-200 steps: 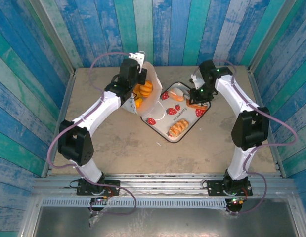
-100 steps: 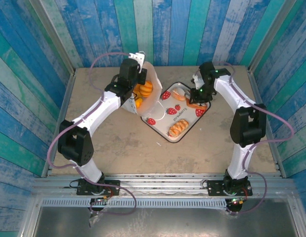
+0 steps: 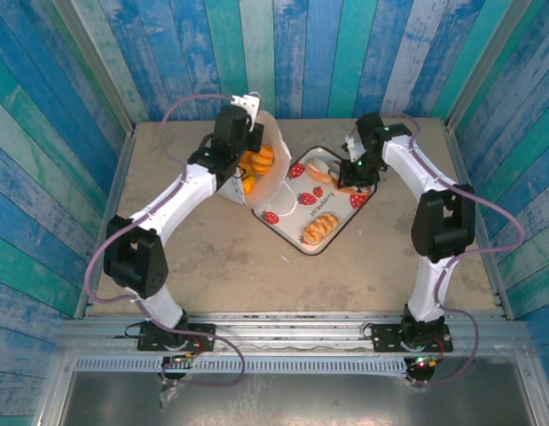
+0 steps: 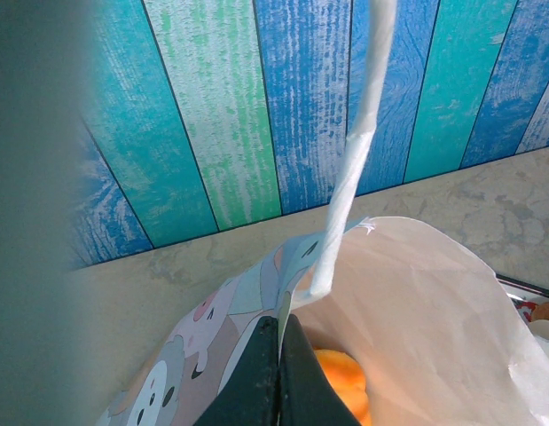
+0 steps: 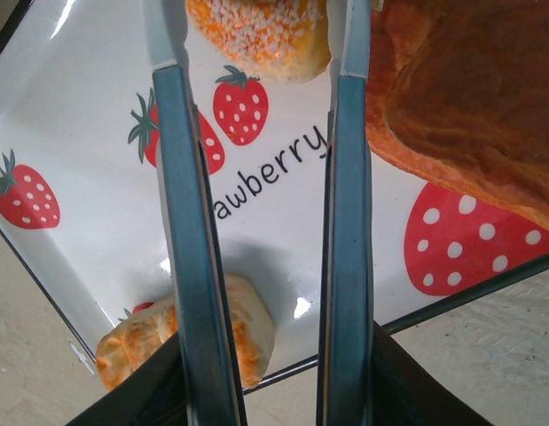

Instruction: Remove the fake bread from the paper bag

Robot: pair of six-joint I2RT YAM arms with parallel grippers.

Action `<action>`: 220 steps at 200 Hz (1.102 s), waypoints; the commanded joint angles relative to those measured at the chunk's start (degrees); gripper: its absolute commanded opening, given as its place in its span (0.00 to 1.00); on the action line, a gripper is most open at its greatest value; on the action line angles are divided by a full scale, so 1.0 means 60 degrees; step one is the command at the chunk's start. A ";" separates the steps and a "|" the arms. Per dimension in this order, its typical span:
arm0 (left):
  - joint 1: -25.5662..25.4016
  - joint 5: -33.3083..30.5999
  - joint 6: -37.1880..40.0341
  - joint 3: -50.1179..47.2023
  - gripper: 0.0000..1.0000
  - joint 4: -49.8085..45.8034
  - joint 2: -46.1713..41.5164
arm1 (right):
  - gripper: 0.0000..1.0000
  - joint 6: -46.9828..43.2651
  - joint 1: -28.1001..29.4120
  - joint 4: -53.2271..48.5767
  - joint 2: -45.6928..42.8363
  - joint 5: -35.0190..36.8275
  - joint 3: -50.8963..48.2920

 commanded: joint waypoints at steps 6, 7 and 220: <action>-0.0016 0.0007 0.0097 0.0192 0.00 0.0241 -0.0178 | 0.44 0.0159 -0.0056 -0.0170 -0.0396 0.0356 -0.0040; -0.0017 0.0008 0.0097 0.0188 0.00 0.0238 -0.0179 | 0.44 0.0160 -0.0048 -0.0175 -0.0398 0.0357 -0.0036; -0.0018 0.0155 0.0431 0.0015 0.00 0.0205 -0.0267 | 0.40 0.0776 0.0664 -0.1021 -0.3744 0.0430 0.0124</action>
